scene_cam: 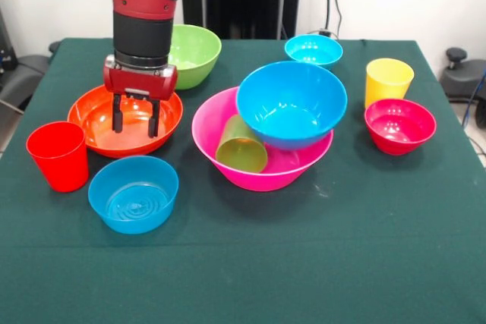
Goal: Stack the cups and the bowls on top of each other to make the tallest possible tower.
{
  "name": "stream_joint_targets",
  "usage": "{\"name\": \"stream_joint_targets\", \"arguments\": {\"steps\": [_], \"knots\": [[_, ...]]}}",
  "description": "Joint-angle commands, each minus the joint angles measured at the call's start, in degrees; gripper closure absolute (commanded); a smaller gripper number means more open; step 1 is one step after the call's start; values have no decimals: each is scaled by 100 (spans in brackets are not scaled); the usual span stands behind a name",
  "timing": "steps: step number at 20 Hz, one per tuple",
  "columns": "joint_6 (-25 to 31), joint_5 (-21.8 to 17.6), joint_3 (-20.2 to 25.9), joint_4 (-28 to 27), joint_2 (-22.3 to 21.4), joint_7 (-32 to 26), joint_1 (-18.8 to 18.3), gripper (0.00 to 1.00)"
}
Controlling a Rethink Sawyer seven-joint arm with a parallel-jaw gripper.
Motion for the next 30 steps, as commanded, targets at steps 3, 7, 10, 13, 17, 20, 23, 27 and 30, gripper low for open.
{"name": "stream_joint_targets", "arguments": {"steps": [3,7,10,13,17,20,23,27,30], "knots": [[144,-166,495,158,-214,-135,229,0],[287,-89,502,286,-425,-140,261,0],[244,-93,422,235,-368,-48,369,0],[153,-87,333,97,-228,91,532,0],[11,-72,215,10,-95,241,704,0],[-98,-53,93,1,-45,348,826,0],[-276,-46,-81,-39,67,486,975,0],[-544,-46,-251,-188,333,583,1096,0],[-732,-51,-274,-373,611,560,1096,0]]}}
